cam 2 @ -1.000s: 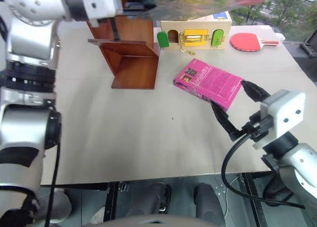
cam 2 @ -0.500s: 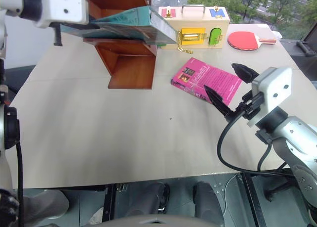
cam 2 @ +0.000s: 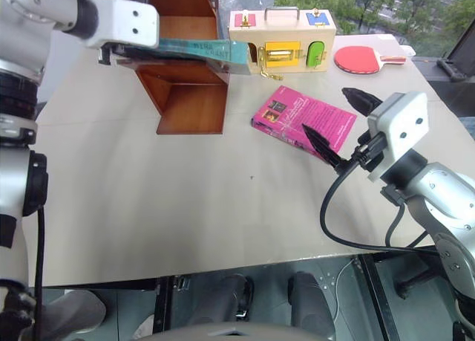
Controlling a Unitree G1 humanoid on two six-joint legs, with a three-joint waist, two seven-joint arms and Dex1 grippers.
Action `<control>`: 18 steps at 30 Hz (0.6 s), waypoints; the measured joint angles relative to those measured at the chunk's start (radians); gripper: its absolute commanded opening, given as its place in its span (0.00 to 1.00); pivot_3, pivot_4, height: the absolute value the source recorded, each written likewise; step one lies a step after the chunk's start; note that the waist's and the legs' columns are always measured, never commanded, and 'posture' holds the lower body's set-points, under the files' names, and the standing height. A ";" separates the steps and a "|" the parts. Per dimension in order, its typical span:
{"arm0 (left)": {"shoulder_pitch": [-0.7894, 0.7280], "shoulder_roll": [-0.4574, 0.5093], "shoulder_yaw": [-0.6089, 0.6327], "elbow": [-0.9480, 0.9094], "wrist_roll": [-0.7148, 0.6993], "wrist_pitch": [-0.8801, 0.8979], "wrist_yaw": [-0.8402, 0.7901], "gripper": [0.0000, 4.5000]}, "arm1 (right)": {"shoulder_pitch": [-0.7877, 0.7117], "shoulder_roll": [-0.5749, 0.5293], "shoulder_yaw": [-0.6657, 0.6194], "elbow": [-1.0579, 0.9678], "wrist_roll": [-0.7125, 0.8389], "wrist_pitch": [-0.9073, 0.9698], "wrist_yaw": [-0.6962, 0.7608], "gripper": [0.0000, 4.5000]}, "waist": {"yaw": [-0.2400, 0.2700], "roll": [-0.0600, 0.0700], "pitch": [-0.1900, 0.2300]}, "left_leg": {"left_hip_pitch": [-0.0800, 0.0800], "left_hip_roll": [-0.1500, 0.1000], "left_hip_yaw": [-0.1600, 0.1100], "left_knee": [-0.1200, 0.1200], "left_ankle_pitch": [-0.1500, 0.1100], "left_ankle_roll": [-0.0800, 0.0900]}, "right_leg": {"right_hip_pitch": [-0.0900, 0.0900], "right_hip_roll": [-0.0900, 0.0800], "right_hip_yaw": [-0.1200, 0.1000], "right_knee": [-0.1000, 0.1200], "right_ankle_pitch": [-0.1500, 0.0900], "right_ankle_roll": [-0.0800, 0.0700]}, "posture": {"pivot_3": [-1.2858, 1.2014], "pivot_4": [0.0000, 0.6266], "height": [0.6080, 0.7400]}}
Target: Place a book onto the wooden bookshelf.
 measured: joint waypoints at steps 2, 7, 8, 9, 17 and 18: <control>0.042 0.026 0.048 -0.022 -0.053 0.009 -0.013 0.39 | -0.002 -0.003 -0.010 0.002 0.002 0.002 0.015 1.00 | -0.004 0.000 0.000 | -0.002 0.000 0.000 0.000 0.000 0.000 | -0.002 0.000 0.000 0.000 0.000 0.000 | 0.52 0.24 1.00; 0.211 0.069 0.210 -0.165 -0.235 0.121 -0.045 0.39 | -0.008 -0.013 -0.037 0.029 0.017 0.016 0.068 1.00 | -0.008 0.000 0.000 | -0.002 0.000 0.002 0.000 0.000 0.000 | -0.003 0.000 0.002 0.002 0.000 0.000 | 0.52 0.24 1.00; 0.244 0.068 0.239 -0.208 -0.275 0.158 -0.045 0.39 | -0.013 -0.016 -0.037 0.035 0.022 0.024 0.079 1.00 | -0.008 0.000 0.000 | -0.002 0.000 0.001 0.001 0.000 0.000 | -0.003 0.000 0.001 0.002 0.000 0.000 | 0.52 0.24 1.00; 0.270 0.067 0.260 -0.239 -0.306 0.186 -0.044 0.39 | -0.020 -0.021 -0.037 0.041 0.026 0.030 0.087 1.00 | -0.008 0.000 0.000 | -0.002 0.000 0.002 0.001 0.000 0.000 | -0.003 -0.001 0.002 0.003 0.000 0.000 | 0.52 0.24 1.00; 0.413 0.047 0.344 -0.383 -0.395 0.332 0.083 0.39 | -0.080 -0.042 -0.037 0.097 0.045 0.065 0.154 1.00 | -0.002 0.000 0.000 | -0.002 0.000 0.002 0.001 0.000 0.000 | -0.003 -0.001 0.002 0.004 0.000 0.000 | 0.52 0.24 1.00; 0.413 0.041 0.349 -0.385 -0.408 0.336 0.094 0.39 | -0.087 -0.044 -0.037 0.097 0.047 0.070 0.156 1.00 | -0.001 0.000 0.000 | -0.002 0.000 0.002 0.001 0.000 0.000 | -0.003 -0.001 0.002 0.004 0.000 0.000 | 0.52 0.24 1.00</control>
